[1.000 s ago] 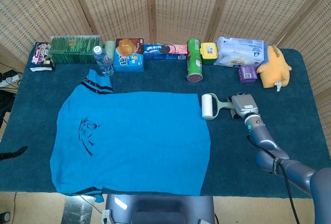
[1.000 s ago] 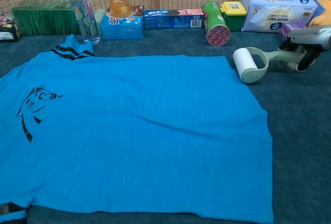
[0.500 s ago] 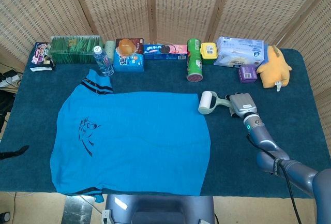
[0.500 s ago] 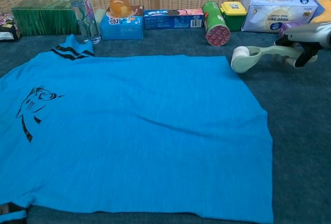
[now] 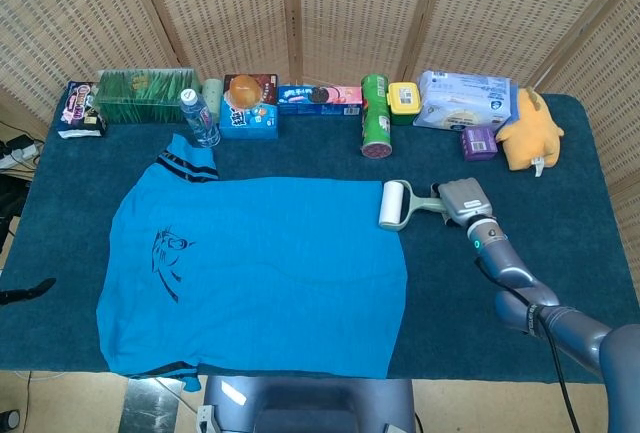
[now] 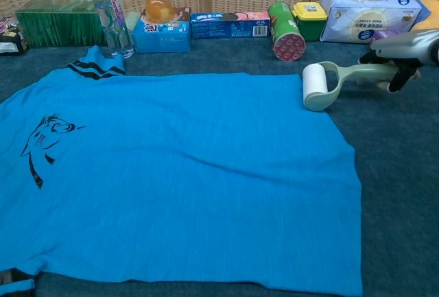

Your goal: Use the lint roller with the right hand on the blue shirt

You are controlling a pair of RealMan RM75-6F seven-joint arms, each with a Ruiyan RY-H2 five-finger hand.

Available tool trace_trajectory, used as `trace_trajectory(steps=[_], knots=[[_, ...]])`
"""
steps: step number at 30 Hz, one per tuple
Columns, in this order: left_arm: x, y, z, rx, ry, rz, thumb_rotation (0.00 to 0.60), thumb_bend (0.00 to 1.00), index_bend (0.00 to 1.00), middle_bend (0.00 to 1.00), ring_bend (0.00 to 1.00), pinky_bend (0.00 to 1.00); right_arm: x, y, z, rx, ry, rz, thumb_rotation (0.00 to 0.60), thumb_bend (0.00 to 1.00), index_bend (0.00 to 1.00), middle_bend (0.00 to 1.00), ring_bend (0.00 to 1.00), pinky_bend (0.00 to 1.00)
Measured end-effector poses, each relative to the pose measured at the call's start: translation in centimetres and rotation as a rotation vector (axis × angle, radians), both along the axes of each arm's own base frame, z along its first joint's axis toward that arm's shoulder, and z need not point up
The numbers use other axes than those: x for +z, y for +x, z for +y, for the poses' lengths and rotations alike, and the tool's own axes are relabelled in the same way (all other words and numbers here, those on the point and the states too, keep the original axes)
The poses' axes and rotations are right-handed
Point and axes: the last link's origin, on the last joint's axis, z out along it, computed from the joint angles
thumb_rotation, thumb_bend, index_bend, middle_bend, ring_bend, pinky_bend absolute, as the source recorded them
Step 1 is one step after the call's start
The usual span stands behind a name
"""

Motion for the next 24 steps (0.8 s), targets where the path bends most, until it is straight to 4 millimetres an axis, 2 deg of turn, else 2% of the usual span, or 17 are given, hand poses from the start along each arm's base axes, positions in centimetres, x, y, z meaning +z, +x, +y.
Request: trace_trajectory(steps=[3,6,8,15,21,24], knots=[[0.0,0.0,0.0,0.0,0.001,-0.001,0.6,0.08,0.0,0.0,0.0,0.02,0.1,0.0,0.1,-0.023,0.039,-0.014,0.6,0.34,0.26,0.46,0.42,0.62],[0.0,0.0,0.0,-0.001,0.002,-0.002,0.6,0.08,0.0,0.0,0.0,0.02,0.4,0.2,-0.1,-0.026,0.064,-0.018,0.6,0.26,0.26,0.47,0.42,0.61],[0.1,0.0,0.0,-0.002,0.004,-0.004,0.6,0.08,0.0,0.0,0.0,0.02,0.6,0.4,-0.3,-0.018,0.064,-0.02,0.6,0.25,0.27,0.5,0.45,0.62],[0.0,0.2,0.0,-0.003,0.006,-0.006,0.6,0.08,0.0,0.0,0.0,0.02,0.9,0.7,-1.1,0.03,0.019,-0.018,0.6,0.24,0.39,0.66,0.6,0.8],[0.0,0.3,0.0,-0.004,0.002,-0.002,0.6,0.08,0.0,0.0,0.0,0.02,0.6,0.4,-1.0,0.037,0.014,-0.02,0.6,0.23,0.52,0.71,0.65,0.81],[-0.1,0.3,0.0,-0.003,0.0,-0.002,0.6,0.08,0.0,0.0,0.0,0.02,0.6,0.4,-1.0,0.042,0.007,-0.03,0.6,0.21,0.55,0.71,0.65,0.81]])
